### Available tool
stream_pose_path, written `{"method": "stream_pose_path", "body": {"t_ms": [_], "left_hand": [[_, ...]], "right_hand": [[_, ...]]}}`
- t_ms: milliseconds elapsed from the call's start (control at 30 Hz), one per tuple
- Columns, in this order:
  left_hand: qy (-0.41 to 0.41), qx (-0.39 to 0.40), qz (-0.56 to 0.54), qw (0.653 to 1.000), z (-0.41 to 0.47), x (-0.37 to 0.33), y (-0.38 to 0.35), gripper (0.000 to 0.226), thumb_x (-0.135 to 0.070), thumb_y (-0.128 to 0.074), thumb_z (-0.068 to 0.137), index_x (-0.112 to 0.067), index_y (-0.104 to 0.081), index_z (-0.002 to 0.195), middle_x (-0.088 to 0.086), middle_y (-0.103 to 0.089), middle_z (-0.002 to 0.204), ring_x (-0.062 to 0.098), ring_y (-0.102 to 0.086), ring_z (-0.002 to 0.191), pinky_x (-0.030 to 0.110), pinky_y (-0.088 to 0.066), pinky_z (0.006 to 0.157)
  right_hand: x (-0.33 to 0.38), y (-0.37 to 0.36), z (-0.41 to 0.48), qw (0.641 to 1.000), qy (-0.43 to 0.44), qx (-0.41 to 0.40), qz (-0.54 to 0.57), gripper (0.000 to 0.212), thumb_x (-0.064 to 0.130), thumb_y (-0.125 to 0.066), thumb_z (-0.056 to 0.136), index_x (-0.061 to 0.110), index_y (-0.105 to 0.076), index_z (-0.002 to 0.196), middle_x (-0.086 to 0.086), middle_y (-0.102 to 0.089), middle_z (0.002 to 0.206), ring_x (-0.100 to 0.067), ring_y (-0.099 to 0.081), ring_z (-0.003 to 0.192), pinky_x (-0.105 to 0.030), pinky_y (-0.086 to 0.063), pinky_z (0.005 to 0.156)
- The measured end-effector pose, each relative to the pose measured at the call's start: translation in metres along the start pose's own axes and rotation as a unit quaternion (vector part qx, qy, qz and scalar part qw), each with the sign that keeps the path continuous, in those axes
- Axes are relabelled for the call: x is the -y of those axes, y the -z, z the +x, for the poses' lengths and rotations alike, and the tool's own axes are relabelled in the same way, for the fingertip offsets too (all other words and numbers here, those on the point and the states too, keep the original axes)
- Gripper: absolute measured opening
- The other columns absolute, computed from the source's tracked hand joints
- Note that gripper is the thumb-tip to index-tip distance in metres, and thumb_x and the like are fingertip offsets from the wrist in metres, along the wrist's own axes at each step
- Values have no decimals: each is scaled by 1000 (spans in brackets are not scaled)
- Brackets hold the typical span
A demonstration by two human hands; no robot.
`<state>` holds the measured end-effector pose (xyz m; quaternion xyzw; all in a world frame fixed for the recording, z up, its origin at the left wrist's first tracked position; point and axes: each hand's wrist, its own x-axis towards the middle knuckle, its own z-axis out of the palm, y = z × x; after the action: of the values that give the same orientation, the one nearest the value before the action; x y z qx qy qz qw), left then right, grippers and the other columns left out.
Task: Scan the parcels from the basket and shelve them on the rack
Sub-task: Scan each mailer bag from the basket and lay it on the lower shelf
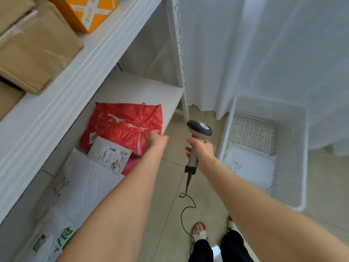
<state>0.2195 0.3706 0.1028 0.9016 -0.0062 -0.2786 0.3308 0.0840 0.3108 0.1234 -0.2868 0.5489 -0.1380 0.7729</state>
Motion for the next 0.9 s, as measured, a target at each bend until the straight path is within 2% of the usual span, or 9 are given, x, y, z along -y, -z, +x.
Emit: {"method": "stream_pose_path", "body": {"t_ms": [133, 433, 567, 667, 767, 900], "left_hand": [[-23, 50, 41, 998, -30, -25, -52, 52, -11, -67, 83, -12, -52, 133, 13, -46, 139, 29, -52, 120, 29, -41, 98], [-66, 131, 85, 986, -112, -70, -166, 46, -14, -66, 83, -17, -55, 128, 9, -46, 139, 27, -52, 119, 29, -40, 96], [-89, 160, 102, 978, -150, -94, -222, 43, -13, -67, 84, -17, -58, 125, 8, -48, 138, 26, -52, 120, 31, -41, 97], [-93, 187, 113, 971, -174, -104, -267, 41, -12, -66, 84, -16, -58, 124, 11, -49, 136, 27, -53, 118, 32, -43, 101], [-86, 206, 102, 969, -189, -104, -313, 42, -10, -65, 84, -13, -57, 125, 11, -54, 131, 26, -55, 113, 30, -44, 94], [-58, 225, 109, 966, -190, -92, -360, 44, -10, -64, 87, -13, -54, 130, 10, -53, 134, 25, -53, 116, 27, -40, 85]], "right_hand": [[14, 56, -2, 998, 5, -45, 42, 17, 7, -65, 87, 19, -54, 89, -6, -61, 89, -18, -62, 73, -28, -52, 62], [43, 192, 0, 985, -11, -106, 139, 24, 8, -67, 87, 7, -56, 108, -9, -59, 85, -19, -61, 64, -29, -52, 56], [58, 254, 5, 977, -6, -134, 165, 19, 9, -68, 85, 7, -58, 100, -7, -60, 75, -18, -63, 61, -28, -53, 52], [72, 304, 16, 971, -4, -167, 169, 14, 10, -68, 85, 11, -58, 94, -6, -61, 76, -17, -64, 63, -28, -53, 53], [81, 352, 33, 968, 3, -188, 164, 10, 11, -67, 86, 12, -57, 87, -6, -60, 81, -19, -63, 65, -29, -52, 52], [80, 397, 61, 967, -11, -210, 141, 11, 11, -66, 86, 10, -56, 82, -6, -58, 81, -19, -63, 63, -27, -51, 50]]}}
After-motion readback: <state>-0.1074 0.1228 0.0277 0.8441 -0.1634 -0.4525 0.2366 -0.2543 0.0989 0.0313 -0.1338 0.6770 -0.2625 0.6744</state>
